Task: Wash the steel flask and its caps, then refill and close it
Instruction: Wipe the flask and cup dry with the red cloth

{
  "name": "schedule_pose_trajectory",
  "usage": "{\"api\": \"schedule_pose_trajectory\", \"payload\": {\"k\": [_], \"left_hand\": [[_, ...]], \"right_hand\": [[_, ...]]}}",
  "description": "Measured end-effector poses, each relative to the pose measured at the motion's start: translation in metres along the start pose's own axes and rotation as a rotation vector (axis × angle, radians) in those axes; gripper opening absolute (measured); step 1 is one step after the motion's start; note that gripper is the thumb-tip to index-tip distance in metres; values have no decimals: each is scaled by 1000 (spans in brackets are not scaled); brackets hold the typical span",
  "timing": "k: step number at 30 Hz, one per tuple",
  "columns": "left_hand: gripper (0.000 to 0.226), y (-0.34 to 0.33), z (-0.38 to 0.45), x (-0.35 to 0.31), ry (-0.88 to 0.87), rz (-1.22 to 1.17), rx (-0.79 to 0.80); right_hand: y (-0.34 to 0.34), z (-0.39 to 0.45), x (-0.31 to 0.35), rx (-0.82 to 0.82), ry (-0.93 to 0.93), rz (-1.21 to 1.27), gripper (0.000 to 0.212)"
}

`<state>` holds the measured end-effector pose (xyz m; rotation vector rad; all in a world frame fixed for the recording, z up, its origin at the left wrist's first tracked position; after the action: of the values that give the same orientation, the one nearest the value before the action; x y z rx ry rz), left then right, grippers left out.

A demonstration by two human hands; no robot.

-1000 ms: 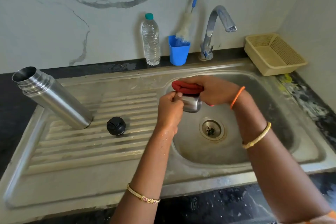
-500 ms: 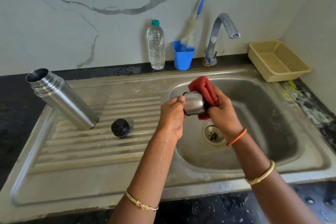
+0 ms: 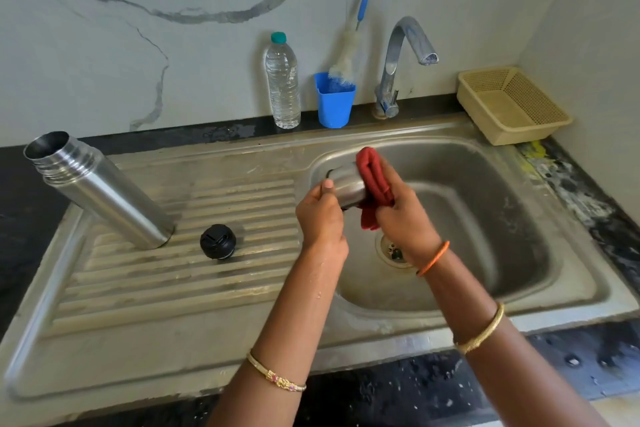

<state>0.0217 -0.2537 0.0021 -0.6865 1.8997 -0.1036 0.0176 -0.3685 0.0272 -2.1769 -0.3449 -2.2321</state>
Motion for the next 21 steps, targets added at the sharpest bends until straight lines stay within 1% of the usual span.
{"api": "schedule_pose_trajectory", "payload": {"k": [2,3,4,5,6,8,10,11,12,15,16,19,20,21], "left_hand": [[29,5,9,-2,-16,-4,-38],[30,7,12,-3,-17,8,-46],[30,8,13,-2,-14,22,-40],[29,8,12,-1,-9,24,-21],[28,7,11,1,1,18,8],[24,5,7,7,23,16,51],[23,5,6,11,31,22,58],[23,7,8,13,32,12,53],[23,8,10,14,33,1,41],[27,13,18,15,21,1,-2],[29,16,20,14,14,18,-4],[35,20,18,9,-82,144,72],[37,18,17,7,-137,221,115],[37,18,15,8,-187,296,157]], "right_hand": [[-17,-14,-8,-29,116,-224,88],[-21,-17,-16,-42,139,-287,89],[-22,-16,-18,-41,154,-293,91],[-19,-11,-18,-27,162,-234,92],[-15,-5,-15,-10,136,-136,94],[-1,11,-15,11,-25,32,92],[10,24,-22,76,-212,1,89],[11,26,-24,104,-237,-47,89],[9,23,-20,105,-215,-97,89],[-15,5,-17,67,57,-357,89],[-26,-4,-19,49,105,-431,89],[-35,-13,-15,9,112,-564,90],[-31,-4,-11,2,146,-662,86],[-27,4,-1,28,163,-772,76]]}}
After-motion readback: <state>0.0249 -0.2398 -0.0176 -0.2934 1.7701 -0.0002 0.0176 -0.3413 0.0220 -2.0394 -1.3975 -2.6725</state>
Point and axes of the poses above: each hand's wrist, its own z-axis towards the middle knuckle, its own y-axis out of the back of the hand, x = y × z, the point moved 6 cm from there along z, towards the middle knuckle, and after that the axes turned 8 degrees about x, right-handed, at the moved point
